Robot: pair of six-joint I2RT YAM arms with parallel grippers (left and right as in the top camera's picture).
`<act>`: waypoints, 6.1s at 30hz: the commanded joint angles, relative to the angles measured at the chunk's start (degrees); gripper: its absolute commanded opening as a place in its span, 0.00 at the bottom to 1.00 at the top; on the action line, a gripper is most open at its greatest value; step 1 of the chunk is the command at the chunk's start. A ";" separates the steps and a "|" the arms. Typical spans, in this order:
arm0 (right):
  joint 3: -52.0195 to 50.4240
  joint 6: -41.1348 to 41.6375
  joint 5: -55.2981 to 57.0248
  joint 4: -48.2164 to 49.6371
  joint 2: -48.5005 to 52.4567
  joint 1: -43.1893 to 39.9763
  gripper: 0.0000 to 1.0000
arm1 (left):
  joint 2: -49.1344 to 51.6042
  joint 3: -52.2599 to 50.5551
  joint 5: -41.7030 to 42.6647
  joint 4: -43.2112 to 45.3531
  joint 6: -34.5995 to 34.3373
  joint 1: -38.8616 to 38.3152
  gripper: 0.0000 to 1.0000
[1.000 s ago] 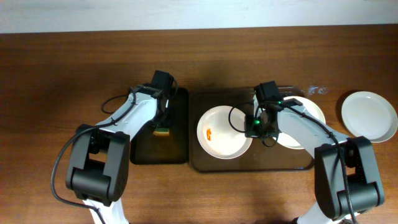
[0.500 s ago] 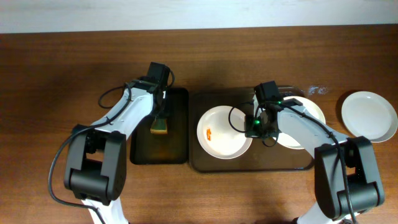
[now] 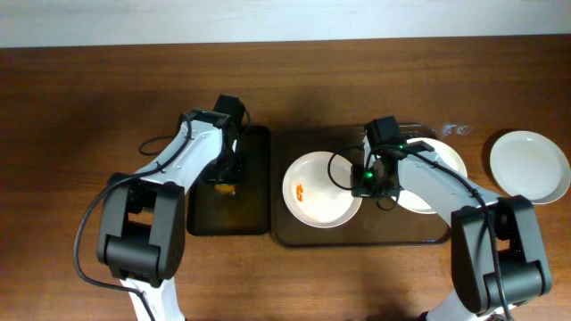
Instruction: Clean dirty plates on tray and stack at the side
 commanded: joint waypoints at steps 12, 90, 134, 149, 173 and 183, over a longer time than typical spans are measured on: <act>0.13 0.00 1.64 -0.44 -0.33 -0.37 0.05 | 2.32 1.92 -0.46 7.06 1.07 0.17 0.76; -2.99 -10.47 -18.71 -2.27 -0.24 -12.31 0.04 | 1.31 1.95 14.93 16.06 2.40 -24.33 0.00; -2.99 -10.47 -18.73 -2.32 -0.24 -12.31 0.04 | -3.17 0.02 8.87 15.78 4.70 -24.70 0.00; -2.99 -10.47 -18.73 -2.58 -0.24 -12.31 0.04 | 3.74 -1.92 -0.61 20.09 4.57 -29.40 0.00; -2.99 -10.45 -18.71 -3.39 -0.24 -11.96 0.39 | -7.28 11.30 5.14 -4.81 4.31 -6.08 0.02; -2.97 -3.74 -4.37 -1.68 -0.26 -2.45 0.21 | -6.78 -2.99 9.90 7.61 4.33 6.73 0.04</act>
